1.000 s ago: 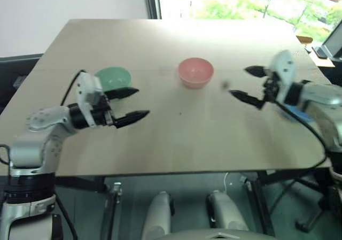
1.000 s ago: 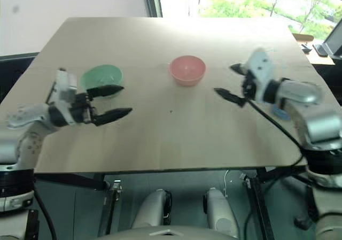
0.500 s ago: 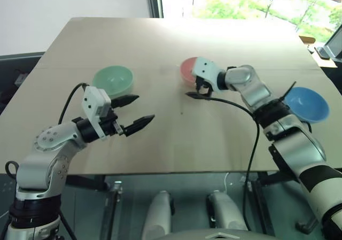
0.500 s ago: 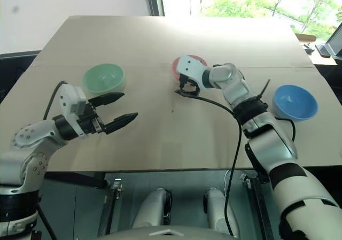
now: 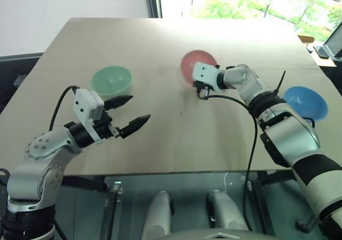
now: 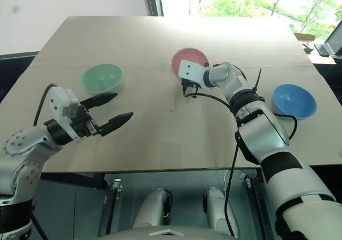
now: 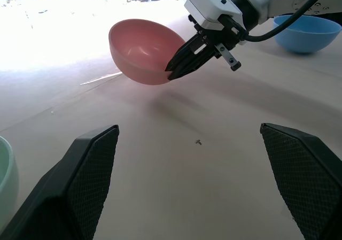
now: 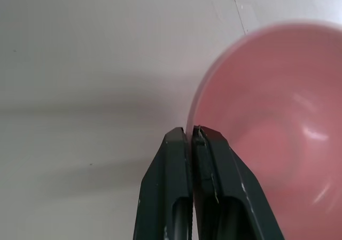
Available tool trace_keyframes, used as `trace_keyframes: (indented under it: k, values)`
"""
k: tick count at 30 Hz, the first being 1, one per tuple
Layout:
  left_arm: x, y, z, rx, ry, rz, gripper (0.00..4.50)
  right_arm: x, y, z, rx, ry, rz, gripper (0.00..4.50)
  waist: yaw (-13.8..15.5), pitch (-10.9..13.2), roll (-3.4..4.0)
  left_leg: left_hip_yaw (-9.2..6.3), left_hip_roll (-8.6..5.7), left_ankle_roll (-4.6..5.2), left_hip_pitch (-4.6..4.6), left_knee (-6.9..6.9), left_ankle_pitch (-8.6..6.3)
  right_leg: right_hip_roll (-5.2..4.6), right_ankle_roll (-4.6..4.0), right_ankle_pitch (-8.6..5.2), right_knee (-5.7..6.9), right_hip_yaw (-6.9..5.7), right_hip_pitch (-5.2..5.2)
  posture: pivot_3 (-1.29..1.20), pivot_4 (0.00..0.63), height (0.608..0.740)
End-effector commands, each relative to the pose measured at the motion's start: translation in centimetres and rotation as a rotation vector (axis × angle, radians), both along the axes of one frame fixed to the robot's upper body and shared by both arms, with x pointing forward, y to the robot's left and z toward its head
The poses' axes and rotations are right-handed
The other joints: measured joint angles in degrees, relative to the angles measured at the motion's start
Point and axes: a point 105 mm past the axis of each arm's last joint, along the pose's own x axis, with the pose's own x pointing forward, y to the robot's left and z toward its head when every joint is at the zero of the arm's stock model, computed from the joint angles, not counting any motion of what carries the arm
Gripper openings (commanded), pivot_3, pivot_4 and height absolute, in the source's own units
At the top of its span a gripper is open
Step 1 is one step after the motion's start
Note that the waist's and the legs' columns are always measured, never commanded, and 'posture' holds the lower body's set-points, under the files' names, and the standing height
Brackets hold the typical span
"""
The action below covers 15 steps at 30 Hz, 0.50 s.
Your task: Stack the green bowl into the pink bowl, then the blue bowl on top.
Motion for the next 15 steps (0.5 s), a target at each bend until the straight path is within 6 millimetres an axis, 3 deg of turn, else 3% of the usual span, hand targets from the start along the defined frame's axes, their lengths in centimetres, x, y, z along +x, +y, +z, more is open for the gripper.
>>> trace_keyframes:
  k: [1,4,8,13,15]
  values:
    - [-0.2,-0.6,1.3,0.002,-0.049,-0.028,4.50,0.0,0.5,3.5,0.042,-0.086,0.057,0.06,0.00,0.00,0.01,0.00,0.00,0.00,0.00,0.00,0.00,0.00,0.00,0.00,0.00,0.00,0.00,0.00,0.150,0.740]
    - [-0.1,-0.3,1.2,0.005,-0.045,-0.026,4.50,-2.7,0.9,4.2,0.056,0.003,0.234,0.06,0.15,0.04,0.03,0.00,0.00,0.00,0.00,0.00,0.00,0.00,0.00,0.00,0.00,0.00,0.00,0.00,0.150,0.740]
    - [0.6,-0.2,1.1,-0.002,-0.048,-0.013,4.50,-7.4,0.0,2.0,0.013,0.165,0.321,0.06,0.55,0.01,0.02,-0.16,0.00,0.00,-0.03,-0.05,-0.01,-0.01,0.00,0.00,-0.13,-0.14,0.09,0.00,0.150,0.740]
    - [1.6,-0.2,1.1,-0.012,-0.054,0.013,4.50,-8.8,-0.1,0.3,0.025,0.211,0.261,0.06,0.19,0.03,0.04,-0.13,-0.01,-0.01,0.00,0.07,-0.01,0.01,0.00,0.00,0.08,-0.13,0.05,0.00,0.150,0.740]
    - [1.9,-0.3,1.2,-0.012,-0.054,0.011,4.50,-8.6,0.2,0.5,0.055,0.177,0.233,0.55,0.06,0.03,0.04,-0.13,0.00,-0.01,0.05,0.09,-0.01,0.03,0.01,0.00,0.10,-0.11,0.06,0.00,0.150,0.740]
